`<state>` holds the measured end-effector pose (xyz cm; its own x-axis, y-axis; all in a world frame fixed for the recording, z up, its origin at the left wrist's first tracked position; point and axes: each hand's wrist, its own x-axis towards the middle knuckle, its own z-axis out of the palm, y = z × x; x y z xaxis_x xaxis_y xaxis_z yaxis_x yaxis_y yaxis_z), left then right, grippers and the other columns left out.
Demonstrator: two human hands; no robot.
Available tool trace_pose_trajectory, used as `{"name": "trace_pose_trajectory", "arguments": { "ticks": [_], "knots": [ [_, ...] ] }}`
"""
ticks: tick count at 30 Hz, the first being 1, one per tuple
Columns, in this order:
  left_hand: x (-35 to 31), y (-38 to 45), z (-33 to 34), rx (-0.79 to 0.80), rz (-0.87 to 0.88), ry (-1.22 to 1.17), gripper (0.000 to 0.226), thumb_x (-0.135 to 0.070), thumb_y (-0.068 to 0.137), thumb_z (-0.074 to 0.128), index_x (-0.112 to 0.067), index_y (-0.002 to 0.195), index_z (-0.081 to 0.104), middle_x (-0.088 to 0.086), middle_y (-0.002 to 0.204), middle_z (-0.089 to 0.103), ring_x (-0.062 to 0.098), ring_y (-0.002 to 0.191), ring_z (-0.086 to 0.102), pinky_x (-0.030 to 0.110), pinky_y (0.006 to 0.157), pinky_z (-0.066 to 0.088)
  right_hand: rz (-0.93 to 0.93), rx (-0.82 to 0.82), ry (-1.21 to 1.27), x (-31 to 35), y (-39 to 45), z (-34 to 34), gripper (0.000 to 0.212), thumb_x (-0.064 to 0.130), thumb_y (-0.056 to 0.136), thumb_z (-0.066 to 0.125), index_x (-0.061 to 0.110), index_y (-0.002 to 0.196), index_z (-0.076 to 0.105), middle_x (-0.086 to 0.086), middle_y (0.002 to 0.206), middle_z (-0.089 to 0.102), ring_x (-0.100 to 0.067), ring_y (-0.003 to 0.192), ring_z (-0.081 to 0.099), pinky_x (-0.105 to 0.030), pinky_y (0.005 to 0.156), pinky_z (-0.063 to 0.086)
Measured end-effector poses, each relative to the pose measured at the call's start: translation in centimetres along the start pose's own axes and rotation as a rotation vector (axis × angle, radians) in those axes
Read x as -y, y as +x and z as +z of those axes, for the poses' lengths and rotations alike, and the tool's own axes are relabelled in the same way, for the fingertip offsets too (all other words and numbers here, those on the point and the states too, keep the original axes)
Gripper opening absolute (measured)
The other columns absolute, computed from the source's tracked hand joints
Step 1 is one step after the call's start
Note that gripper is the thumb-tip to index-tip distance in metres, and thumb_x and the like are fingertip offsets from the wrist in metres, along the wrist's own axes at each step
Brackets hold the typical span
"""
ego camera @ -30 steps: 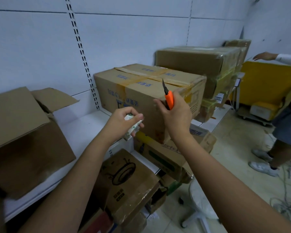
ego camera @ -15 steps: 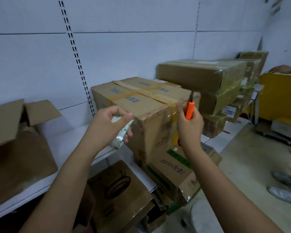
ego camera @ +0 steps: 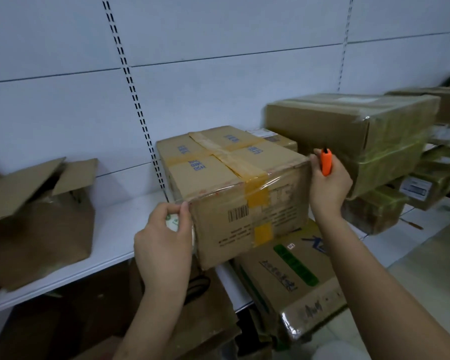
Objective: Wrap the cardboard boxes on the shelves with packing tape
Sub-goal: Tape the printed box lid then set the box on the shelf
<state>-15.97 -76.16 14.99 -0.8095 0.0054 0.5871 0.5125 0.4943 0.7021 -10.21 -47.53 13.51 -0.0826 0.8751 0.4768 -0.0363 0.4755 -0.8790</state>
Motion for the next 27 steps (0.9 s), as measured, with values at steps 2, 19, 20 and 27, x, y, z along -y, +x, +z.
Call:
{"name": "trace_pose_trajectory", "arguments": {
  "ticks": [2, 19, 20, 27],
  "knots": [
    [-0.4, -0.9, 0.6, -0.039, -0.04, -0.022, 0.021, -0.04, 0.096, 0.06, -0.024, 0.083, 0.064, -0.003, 0.074, 0.065, 0.005, 0.062, 0.056, 0.017, 0.049, 0.032, -0.025, 0.096, -0.029, -0.2, 0.6, -0.3, 0.023, 0.04, 0.098, 0.056, 0.021, 0.091, 0.069, 0.006, 0.08, 0.064, -0.01, 0.076, 0.058, -0.027, 0.071, 0.042],
    [5.2, 3.0, -4.2, -0.268, -0.34, -0.233, 0.018, -0.023, 0.099, 0.055, -0.01, 0.105, 0.064, 0.003, 0.105, 0.062, 0.025, 0.104, 0.06, 0.034, 0.085, 0.047, -0.514, 0.701, 0.013, 4.7, -10.5, -2.1, 0.03, 0.035, 0.086, 0.072, 0.026, 0.114, 0.068, 0.008, 0.104, 0.046, 0.002, 0.1, 0.045, -0.005, 0.083, 0.036],
    [5.6, 3.4, -4.9, -0.269, -0.361, -0.215, 0.018, -0.022, 0.099, 0.054, -0.009, 0.106, 0.065, 0.006, 0.108, 0.063, 0.027, 0.106, 0.06, 0.033, 0.086, 0.046, -0.552, 0.761, 0.02, 5.5, -11.3, -1.5, 0.033, 0.035, 0.088, 0.069, 0.027, 0.12, 0.067, 0.007, 0.104, 0.045, 0.002, 0.101, 0.044, -0.004, 0.084, 0.034],
    [3.8, 1.3, -8.0, -0.181, -0.364, -0.239, 0.022, -0.028, 0.096, 0.059, -0.018, 0.116, 0.056, 0.001, 0.111, 0.058, 0.018, 0.094, 0.06, 0.022, 0.074, 0.049, -0.378, 1.169, 0.078, 8.3, -14.8, 3.0, 0.06, 0.058, 0.092, 0.048, 0.033, 0.146, 0.046, 0.029, 0.154, 0.029, 0.005, 0.142, 0.026, -0.026, 0.115, 0.026]
  ]
}}
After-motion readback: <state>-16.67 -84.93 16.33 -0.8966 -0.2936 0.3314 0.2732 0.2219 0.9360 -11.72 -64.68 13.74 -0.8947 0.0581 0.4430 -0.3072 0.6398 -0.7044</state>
